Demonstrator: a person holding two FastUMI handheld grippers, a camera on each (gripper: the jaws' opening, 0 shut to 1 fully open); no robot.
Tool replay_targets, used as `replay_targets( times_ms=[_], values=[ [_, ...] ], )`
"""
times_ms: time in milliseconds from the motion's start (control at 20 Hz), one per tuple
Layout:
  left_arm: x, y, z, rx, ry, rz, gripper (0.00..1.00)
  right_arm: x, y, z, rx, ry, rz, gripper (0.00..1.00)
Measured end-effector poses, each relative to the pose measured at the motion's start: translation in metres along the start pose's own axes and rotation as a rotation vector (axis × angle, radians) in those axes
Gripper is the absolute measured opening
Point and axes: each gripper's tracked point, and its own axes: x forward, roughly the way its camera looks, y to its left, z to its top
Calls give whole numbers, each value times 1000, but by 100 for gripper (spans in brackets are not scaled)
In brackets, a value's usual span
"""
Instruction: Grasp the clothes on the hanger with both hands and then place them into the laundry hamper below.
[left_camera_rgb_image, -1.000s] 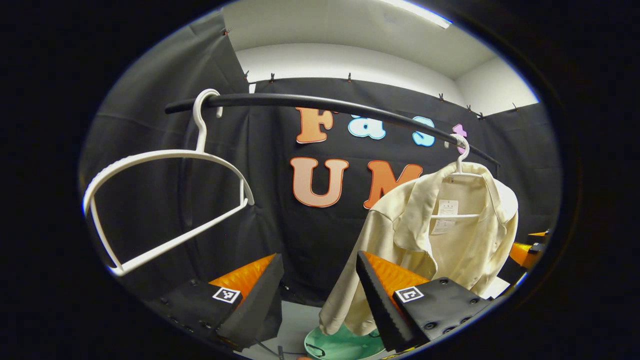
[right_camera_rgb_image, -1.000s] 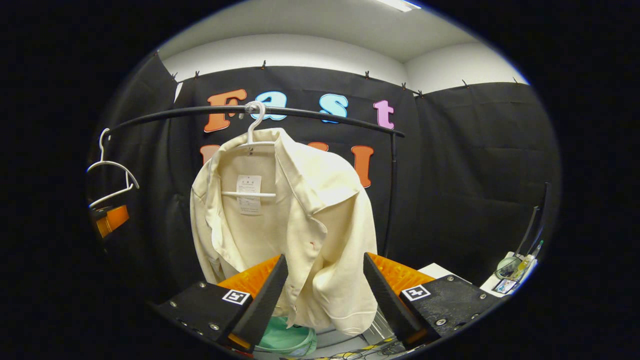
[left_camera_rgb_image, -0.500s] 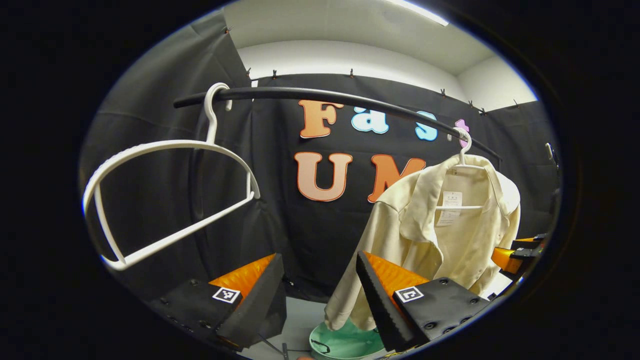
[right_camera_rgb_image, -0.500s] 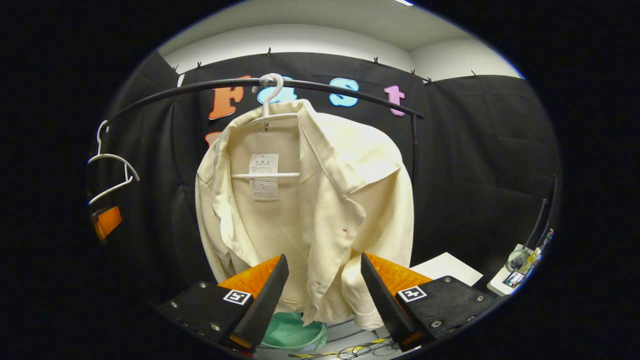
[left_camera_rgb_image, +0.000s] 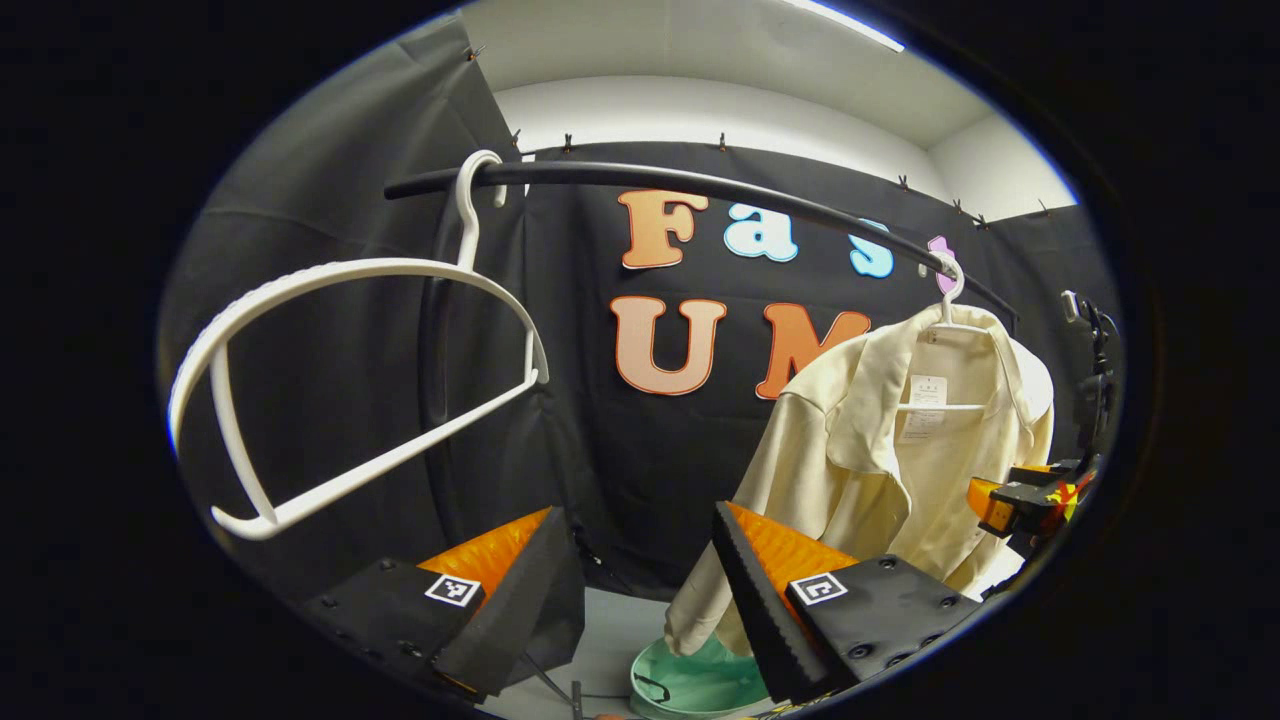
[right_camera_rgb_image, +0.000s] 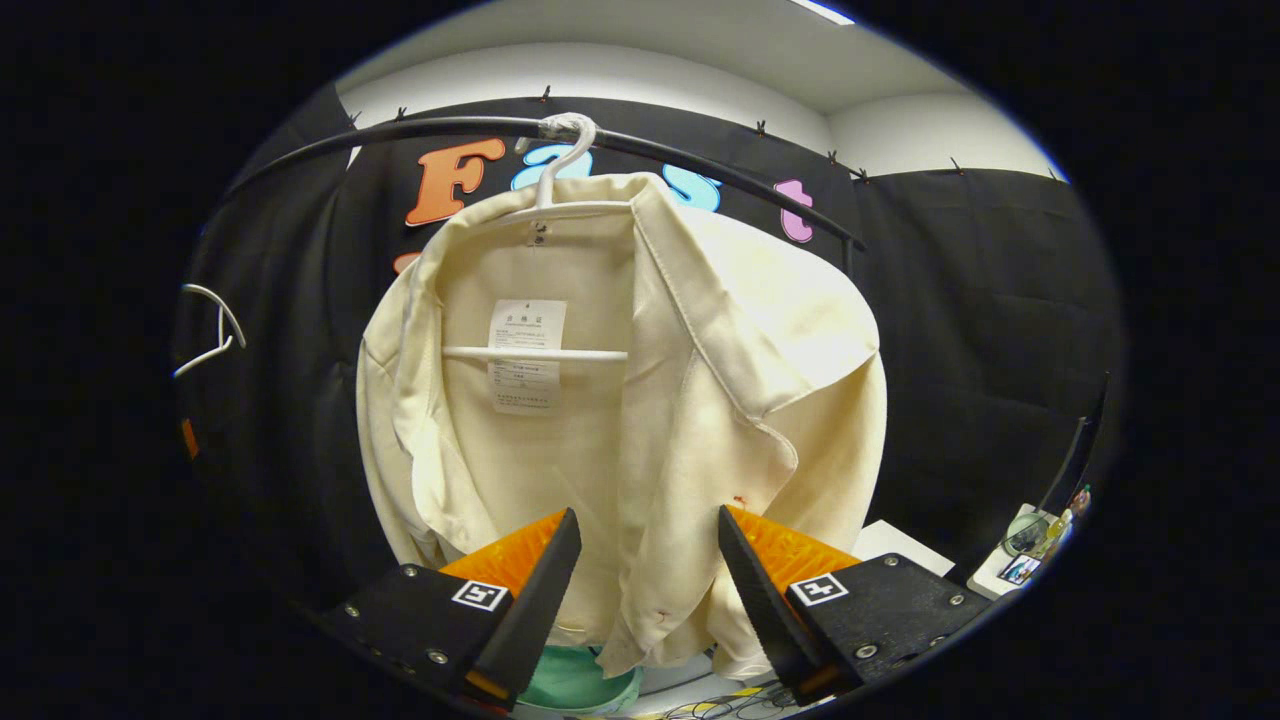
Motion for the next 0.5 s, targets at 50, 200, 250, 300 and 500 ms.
replay_targets(
  times_ms=[50,200,250,300,500],
  values=[
    [0,1,-1,-2,3,2,96,7,1,1,-2,-3,-9,87],
    [0,5,-4,-4,10,5,96,25,3,3,-15,-6,-38,87],
    [-1,5,-4,-2,11,4,96,30,3,4,-19,-8,-50,86],
    [-2,7,-5,0,13,6,96,37,3,3,-21,-8,-63,86],
    [-2,11,-9,0,23,13,96,62,2,2,-26,2,-114,84]
  ],
)
